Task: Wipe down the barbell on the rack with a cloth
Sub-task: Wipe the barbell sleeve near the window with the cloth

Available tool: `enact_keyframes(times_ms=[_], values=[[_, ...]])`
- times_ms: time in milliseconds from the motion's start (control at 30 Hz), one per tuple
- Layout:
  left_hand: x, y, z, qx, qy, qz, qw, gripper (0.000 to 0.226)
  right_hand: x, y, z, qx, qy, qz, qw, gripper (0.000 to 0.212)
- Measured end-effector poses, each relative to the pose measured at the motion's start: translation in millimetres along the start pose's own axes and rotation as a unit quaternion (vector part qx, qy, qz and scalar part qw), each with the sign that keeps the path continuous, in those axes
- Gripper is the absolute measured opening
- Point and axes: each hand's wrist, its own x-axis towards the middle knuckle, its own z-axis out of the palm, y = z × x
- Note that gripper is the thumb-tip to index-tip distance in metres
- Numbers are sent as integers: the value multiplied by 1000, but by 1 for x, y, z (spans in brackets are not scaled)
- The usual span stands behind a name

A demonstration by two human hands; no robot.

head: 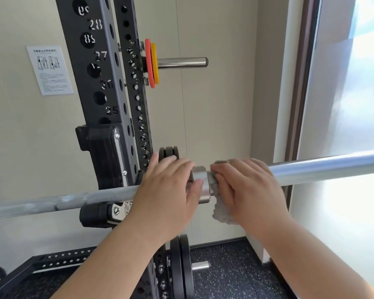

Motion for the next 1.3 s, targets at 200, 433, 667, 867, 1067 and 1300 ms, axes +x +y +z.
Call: enact_keyframes(times_ms=[200, 433, 667, 867, 1067, 1300], values=[[-11, 3, 3, -39, 37, 8, 998, 47, 23, -2, 3, -46, -14, 87, 995, 23], [-5, 6, 0, -38, 54, 1, 998, 36, 10, 18, -7, -47, -21, 118, 992, 31], [-14, 8, 14, -24, 50, -24, 998, 52, 9, -18, 3, 4, -20, 93, 995, 27], [-26, 10, 16, -72, 79, -1, 994, 41, -7, 18, -7, -30, -30, 83, 996, 27], [-24, 14, 20, -98, 106, -11, 989, 33, 6, -2, -4, -22, -54, 112, 992, 31], [-43, 5, 24, -74, 113, 50, 990, 37, 26, -2, -8, 27, -45, 148, 988, 20]])
